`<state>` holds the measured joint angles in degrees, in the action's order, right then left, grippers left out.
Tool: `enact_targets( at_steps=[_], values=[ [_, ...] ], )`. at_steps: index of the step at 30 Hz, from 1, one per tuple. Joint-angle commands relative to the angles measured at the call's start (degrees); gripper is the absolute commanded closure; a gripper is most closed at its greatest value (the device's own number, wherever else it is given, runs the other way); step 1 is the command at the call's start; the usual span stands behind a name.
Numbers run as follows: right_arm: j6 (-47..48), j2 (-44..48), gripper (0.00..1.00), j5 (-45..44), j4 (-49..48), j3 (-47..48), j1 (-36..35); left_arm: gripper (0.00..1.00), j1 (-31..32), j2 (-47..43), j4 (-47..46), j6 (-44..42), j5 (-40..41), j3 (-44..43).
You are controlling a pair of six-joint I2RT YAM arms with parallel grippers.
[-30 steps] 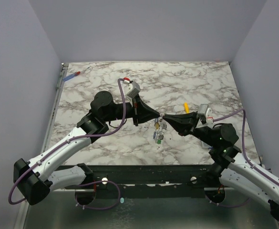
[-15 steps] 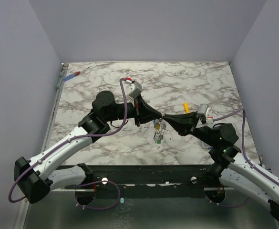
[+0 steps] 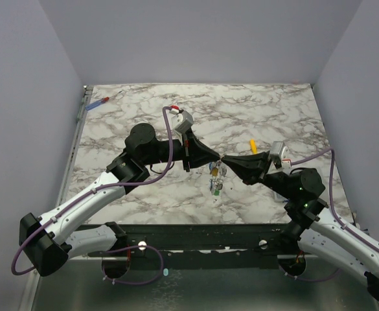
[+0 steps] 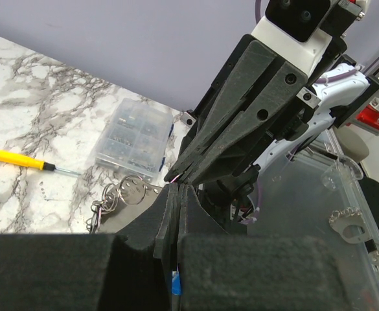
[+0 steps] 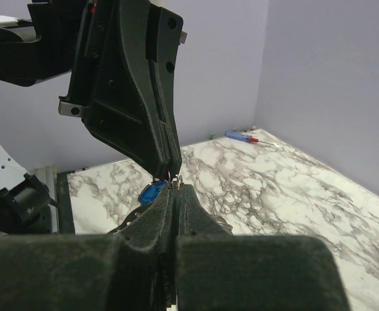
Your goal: Put the keys on the keyring
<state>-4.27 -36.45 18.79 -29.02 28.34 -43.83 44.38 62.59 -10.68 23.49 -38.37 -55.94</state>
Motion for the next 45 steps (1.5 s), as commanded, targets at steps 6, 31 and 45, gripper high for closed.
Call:
enact_targets(
  at_steps=[6, 31, 45],
  values=[
    [-0.82, 1.02, 0.99, 2.01, -2.1, 0.49, -0.37, 1.0, 0.29, -0.27, -1.78, -0.32, -0.72, -2.24],
    [-1.75, 1.97, 0.99, 3.39, -0.72, 1.58, -0.31, 1.0, 0.38, 0.91, -1.87, 0.08, -0.96, -2.52],
    [-1.89, 3.01, 0.99, 3.27, -0.03, 2.33, -0.37, 1.0, 0.49, 0.11, -1.6, -0.8, 2.04, -1.37]
  ],
)
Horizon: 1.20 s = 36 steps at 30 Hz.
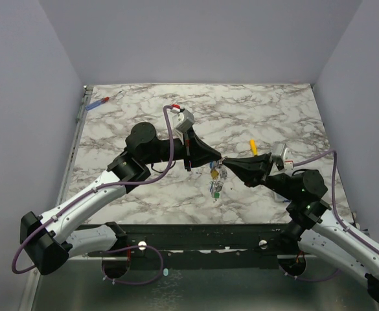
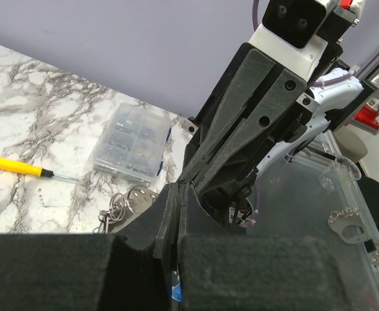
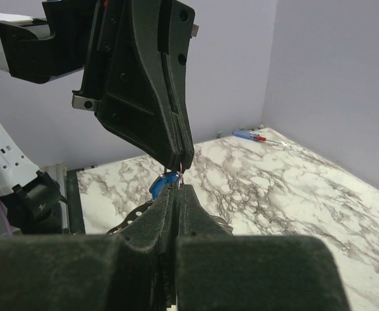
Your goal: Put the keys on the keyring
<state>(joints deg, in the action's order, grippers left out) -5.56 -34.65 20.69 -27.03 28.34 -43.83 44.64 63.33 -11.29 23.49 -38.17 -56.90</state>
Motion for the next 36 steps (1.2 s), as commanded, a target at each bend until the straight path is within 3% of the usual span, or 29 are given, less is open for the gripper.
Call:
enact_targets(
  at_steps=[1, 13, 36],
  values=[
    [-0.68, 1.25, 0.99, 1.33, -1.96, 2.34, -0.35, 1.0, 0.21, -0.78, -0.93, -0.93, 2.24, -0.34],
    [-0.81, 1.76, 0.99, 1.96, -1.51, 2.59, -0.35, 1.0, 0.2, -1.68, -0.88, -1.51, 5.99, 0.16],
    [-0.8, 1.33, 0.99, 1.89, -2.78, 2.95, -0.32, 1.0, 0.2, -0.55, -0.44, -1.61, 5.34, 1.31]
  ],
)
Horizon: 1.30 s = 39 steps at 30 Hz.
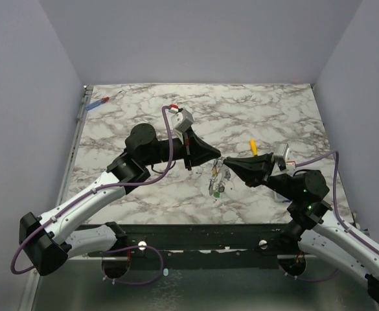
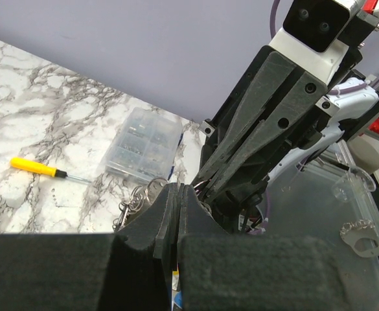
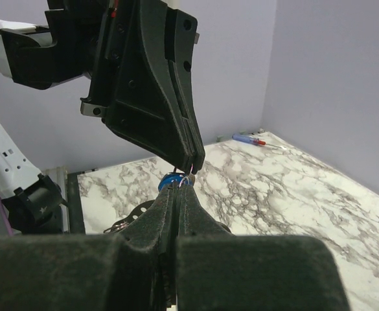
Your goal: Put the keys on the keyring
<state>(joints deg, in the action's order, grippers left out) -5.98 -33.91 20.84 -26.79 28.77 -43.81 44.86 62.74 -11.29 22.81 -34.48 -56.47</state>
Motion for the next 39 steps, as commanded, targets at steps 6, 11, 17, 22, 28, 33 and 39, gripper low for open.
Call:
enact_targets(
  at_steps=[6, 11, 17, 22, 28, 33, 39],
  values=[
    [-0.36, 0.35, 0.99, 1.59, -3.71, 2.58, -0.38, 0.84, 0.02, -0.12, 0.51, -0.63, 2.98, 1.1],
    [-0.44, 0.42, 0.99, 1.69, -3.48, 2.46, -0.37, 0.53, 0.06, -0.31, 1.07, -0.26, 3.98, 1.05],
    [-0.45, 0.96, 0.99, 1.58, -3.3, 2.21, -0.38, 0.32, -0.12, -2.17, 2.91, -1.43, 5.39, 0.13],
    [-0.46, 1.21, 0.99, 1.06, -3.43, 1.93, -0.33, 0.3, -0.12, -3.76, 6.75, -4.2, 6.16, -1.83],
    [-1.01, 1.56, 0.99, 1.68, -3.54, 2.31, -0.39, 0.31, -0.12, -4.7, 11.18, -8.78, 6.95, -3.72],
    [-1.81, 2.24, 0.99, 2.51, -3.48, 2.59, -0.34, 0.41, -0.12, -3.65, 12.15, -10.67, 5.59, -5.53],
    [-3.12, 3.94, 0.99, 2.89, -3.49, 3.36, -0.35, 0.46, -0.11, -2.15, 13.04, -11.86, 4.41, -4.19]
  ],
)
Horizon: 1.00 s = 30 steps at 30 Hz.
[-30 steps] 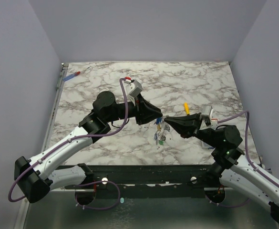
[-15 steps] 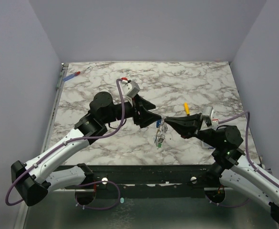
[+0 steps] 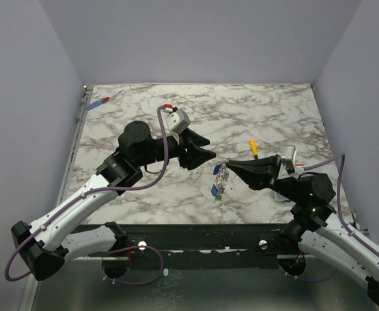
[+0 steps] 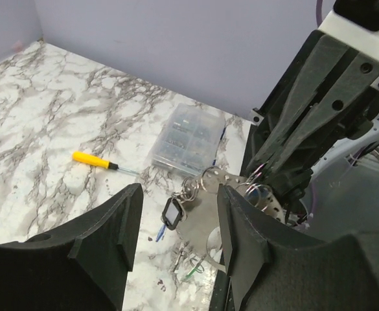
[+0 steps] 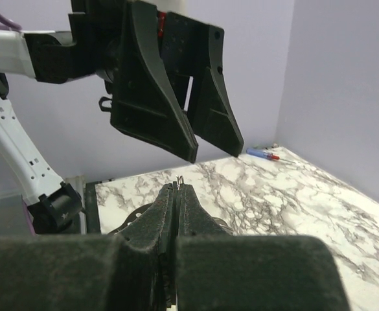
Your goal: Put the keys on the keyring
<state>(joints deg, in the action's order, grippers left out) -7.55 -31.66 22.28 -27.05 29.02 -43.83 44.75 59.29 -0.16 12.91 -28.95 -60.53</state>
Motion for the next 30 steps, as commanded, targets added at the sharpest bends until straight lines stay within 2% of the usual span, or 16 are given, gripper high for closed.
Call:
enact_targets(
  at_steps=[1, 4, 7, 10, 12, 17, 20, 25, 30],
  values=[
    [-1.84, 1.85, 0.99, 1.62, -3.27, 3.27, -0.36, 0.46, 0.03, 1.74, 1.81, -1.57, -1.8, 0.11],
    [-3.59, 2.25, 0.99, 2.59, -5.49, 2.94, -0.29, 0.45, 0.01, 3.12, 0.97, -0.2, -4.24, 0.19],
    [-6.61, 3.09, 0.99, 2.96, -13.27, 0.33, -0.33, 0.45, 0.05, 3.76, 0.56, 0.28, -5.29, -0.45],
    [-9.33, 3.2, 0.99, 3.28, -21.35, -2.22, -0.34, 0.44, 0.0, 3.16, 1.59, -2.2, -6.42, -2.8],
    [-10.4, 2.87, 0.99, 4.2, -24.14, -2.76, -0.29, 0.44, 0.01, 3.07, 6.31, -6.59, -6.26, -6.93],
    [-11.23, 2.92, 0.99, 4.37, -26.76, -3.91, -0.34, 0.45, -0.19, 3.53, 13.84, -12.5, -7.1, -15.09],
    [-12.04, 2.68, 0.99, 4.11, -28.76, -4.48, -0.28, 0.46, -0.19, 2.75, 14.11, -12.64, -9.2, -17.5],
    [-12.63, 0.94, 0.99, 5.02, -29.7, -3.01, -0.29, 0.45, -0.13, 3.62, 13.94, -10.98, -18.46, -21.32],
    [-14.31, -1.34, 0.99, 6.54, -31.54, -1.82, -0.33, 0.45, -0.14, 5.44, 12.86, -9.0, -22.82, -23.65]
  ],
)
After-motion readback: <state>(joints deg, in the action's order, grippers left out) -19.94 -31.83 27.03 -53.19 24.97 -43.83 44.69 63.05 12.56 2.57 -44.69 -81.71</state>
